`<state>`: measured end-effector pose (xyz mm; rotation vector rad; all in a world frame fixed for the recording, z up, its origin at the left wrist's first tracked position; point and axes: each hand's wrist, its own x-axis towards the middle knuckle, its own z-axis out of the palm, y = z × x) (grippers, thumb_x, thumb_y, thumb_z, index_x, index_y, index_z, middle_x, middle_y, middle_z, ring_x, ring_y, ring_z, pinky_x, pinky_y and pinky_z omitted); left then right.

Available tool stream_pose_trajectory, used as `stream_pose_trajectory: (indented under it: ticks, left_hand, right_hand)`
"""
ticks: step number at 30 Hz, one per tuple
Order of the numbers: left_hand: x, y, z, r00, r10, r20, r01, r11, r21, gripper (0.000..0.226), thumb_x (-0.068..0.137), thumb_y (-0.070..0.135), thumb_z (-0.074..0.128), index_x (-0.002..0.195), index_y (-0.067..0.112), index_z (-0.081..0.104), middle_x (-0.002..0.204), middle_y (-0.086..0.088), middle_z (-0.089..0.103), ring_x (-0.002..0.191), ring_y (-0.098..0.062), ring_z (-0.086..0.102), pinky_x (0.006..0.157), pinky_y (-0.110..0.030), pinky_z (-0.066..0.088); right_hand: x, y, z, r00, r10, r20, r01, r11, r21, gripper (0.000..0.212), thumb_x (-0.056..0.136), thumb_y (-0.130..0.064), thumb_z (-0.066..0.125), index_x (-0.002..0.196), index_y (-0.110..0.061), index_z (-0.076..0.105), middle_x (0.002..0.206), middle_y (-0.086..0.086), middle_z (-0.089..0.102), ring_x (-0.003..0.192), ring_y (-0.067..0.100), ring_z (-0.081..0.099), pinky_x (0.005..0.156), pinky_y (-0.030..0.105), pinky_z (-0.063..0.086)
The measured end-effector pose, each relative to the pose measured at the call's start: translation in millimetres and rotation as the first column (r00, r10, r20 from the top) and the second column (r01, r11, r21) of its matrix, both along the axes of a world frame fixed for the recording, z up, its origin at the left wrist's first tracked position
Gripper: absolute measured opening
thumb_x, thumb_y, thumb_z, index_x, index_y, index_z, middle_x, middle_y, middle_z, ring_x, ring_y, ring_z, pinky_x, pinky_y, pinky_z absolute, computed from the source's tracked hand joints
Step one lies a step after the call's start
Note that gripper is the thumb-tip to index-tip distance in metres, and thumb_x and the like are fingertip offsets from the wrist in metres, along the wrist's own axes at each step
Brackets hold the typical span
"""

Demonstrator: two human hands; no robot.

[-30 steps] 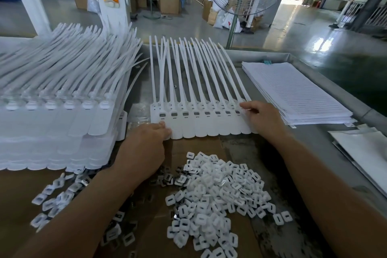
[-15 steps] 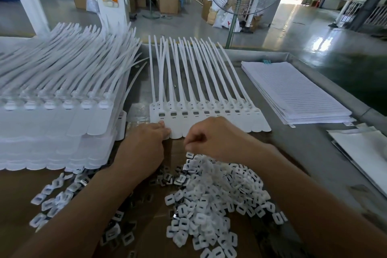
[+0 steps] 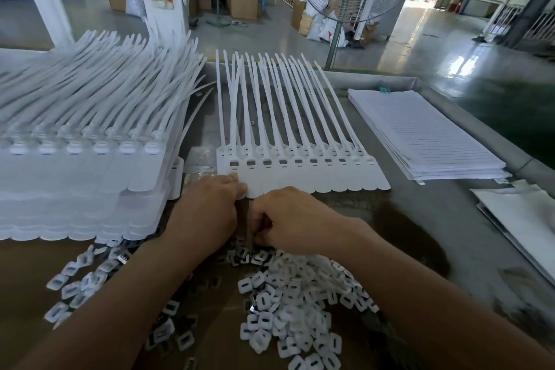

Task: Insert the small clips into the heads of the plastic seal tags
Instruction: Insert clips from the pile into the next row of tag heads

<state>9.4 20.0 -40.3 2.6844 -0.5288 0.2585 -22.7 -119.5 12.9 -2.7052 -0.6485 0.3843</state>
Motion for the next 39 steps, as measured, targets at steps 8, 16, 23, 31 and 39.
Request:
stream_pose_trajectory:
  ticks: [8,16,23,31,39]
  left_hand:
    - [-3,-1,2,1.000,0.009,0.025,-0.009,1.000,-0.003,0.046,0.084,-0.002,0.042,0.124,0.015,0.056,0.137,-0.004,0.047,0.127,-0.019,0.041,0.107,-0.028,0.027]
    - [-1,-1,1,1.000,0.018,0.002,-0.018,1.000,0.001,0.048,0.083,-0.001,0.042,0.125,0.017,0.055,0.140,-0.002,0.044,0.129,-0.018,0.038,0.107,-0.027,0.025]
    - [0,0,2,1.000,-0.002,0.005,0.002,1.000,0.008,0.046,0.084,-0.002,0.041,0.123,0.016,0.057,0.139,-0.003,0.045,0.126,-0.019,0.041,0.104,-0.025,0.027]
    - [2,0,1,1.000,0.006,-0.019,-0.006,1.000,0.015,0.049,0.085,-0.001,0.041,0.128,0.018,0.053,0.142,-0.001,0.041,0.129,-0.017,0.037,0.108,-0.026,0.022]
    - [0,-1,0,1.000,0.012,-0.010,-0.012,1.000,0.006,0.047,0.086,-0.001,0.041,0.128,0.018,0.053,0.142,0.000,0.041,0.130,-0.016,0.037,0.107,-0.024,0.022]
  right_hand:
    - [0,-13,1,0.993,-0.112,-0.035,0.117,0.977,0.179,0.013,0.089,-0.008,0.049,0.080,-0.018,0.048,0.072,-0.008,0.049,0.064,0.003,0.045,0.052,0.010,0.035]
    - [4,-36,9,0.967,-0.253,-0.019,0.249,0.936,0.248,0.018,0.087,-0.020,0.059,0.073,-0.028,0.050,0.077,-0.013,0.055,0.069,-0.001,0.050,0.058,0.013,0.037]
    - [20,-78,7,0.889,-0.457,0.036,0.411,0.830,0.376,0.024,0.078,-0.008,0.068,0.078,-0.029,0.060,0.077,-0.011,0.061,0.071,0.000,0.058,0.063,0.011,0.046]
    - [40,-135,1,0.646,-0.763,-0.001,0.614,0.519,0.594,0.017,0.076,-0.002,0.071,0.077,-0.018,0.064,0.075,-0.001,0.066,0.071,0.015,0.065,0.066,0.025,0.053]
    - [54,-152,-6,0.577,-0.816,0.029,0.647,0.479,0.593,0.010,0.079,-0.007,0.070,0.078,-0.017,0.067,0.073,-0.006,0.063,0.068,0.009,0.059,0.060,0.019,0.044]
